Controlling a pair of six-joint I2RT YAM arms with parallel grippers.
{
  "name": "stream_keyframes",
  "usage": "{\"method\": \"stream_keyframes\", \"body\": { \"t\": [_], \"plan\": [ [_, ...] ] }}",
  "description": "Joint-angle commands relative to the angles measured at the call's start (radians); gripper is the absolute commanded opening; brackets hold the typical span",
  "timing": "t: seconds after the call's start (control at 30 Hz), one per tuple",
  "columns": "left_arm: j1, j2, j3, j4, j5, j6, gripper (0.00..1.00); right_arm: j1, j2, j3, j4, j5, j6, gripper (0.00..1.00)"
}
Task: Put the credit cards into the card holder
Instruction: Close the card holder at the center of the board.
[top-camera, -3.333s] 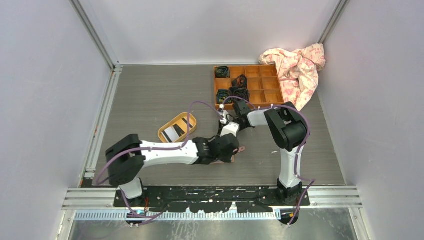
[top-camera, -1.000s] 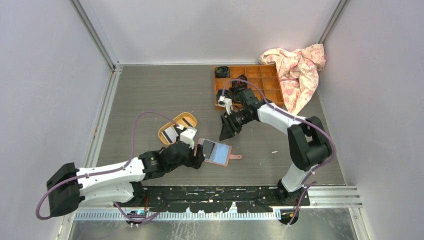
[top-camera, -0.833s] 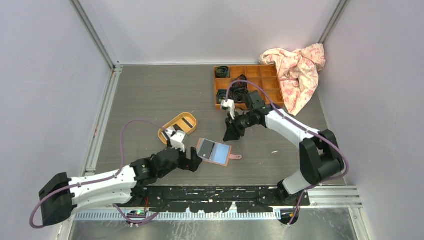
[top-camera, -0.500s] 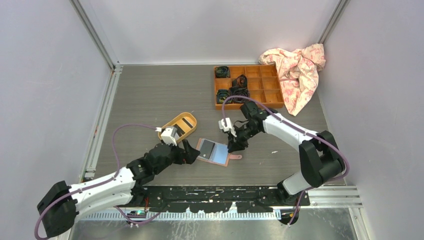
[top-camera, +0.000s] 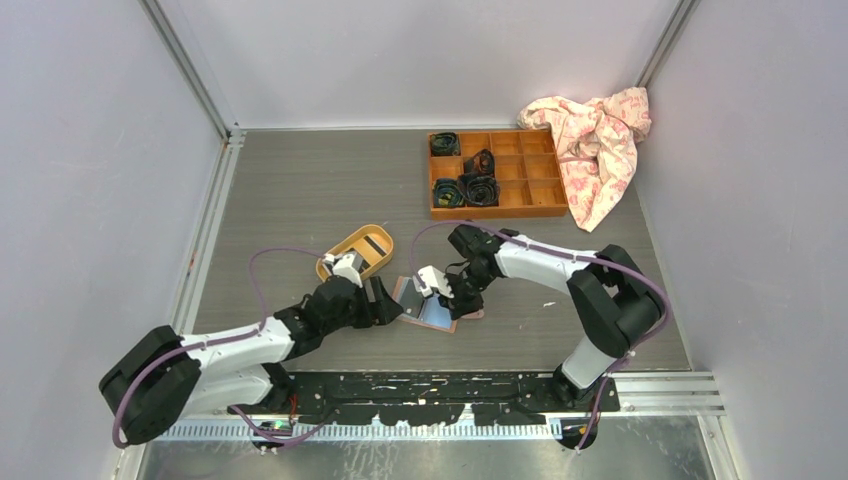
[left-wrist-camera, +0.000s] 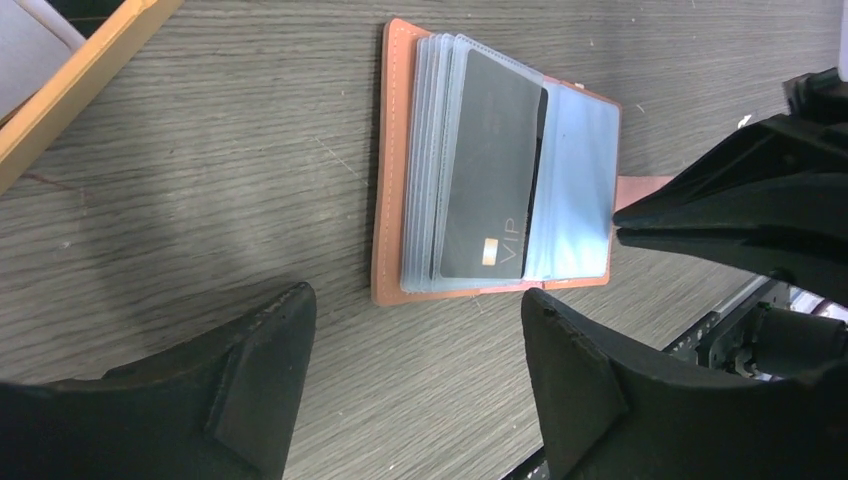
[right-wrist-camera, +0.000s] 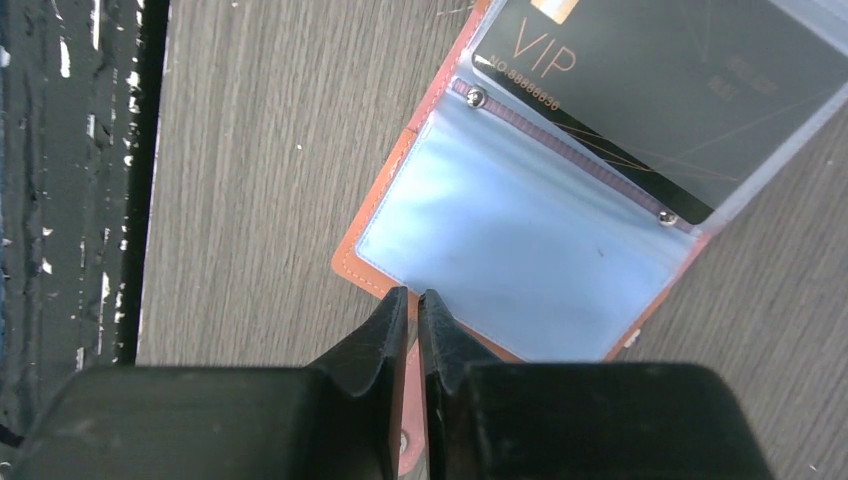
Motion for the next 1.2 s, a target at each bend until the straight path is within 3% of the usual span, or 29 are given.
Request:
{"method": "stream_keyframes", "body": {
  "t": [0.0, 0.47, 0.8, 1.17],
  "plan": [
    [0.017, 0.040, 0.034, 0.093, 0.062, -0.027, 0.73, 0.029, 0.012, 0.025, 0.028, 0.060, 0.001, 0.15],
    [0.034, 0.234, 0.062, 0.223, 0.148, -0.078, 0.54, 0.059, 0.025, 0.025, 0.027, 0.137, -0.023, 0.15],
    [0.034, 0.300, 0.044, 0.440, 0.231, -0.106, 0.36, 0.069, 0.034, 0.032, 0.022, 0.153, -0.022, 0.15],
    [0.012, 0.279, 0.048, 0.473, 0.238, -0.077, 0.32, 0.067, 0.032, 0.044, 0.019, 0.177, 0.003, 0.15]
  ]
}}
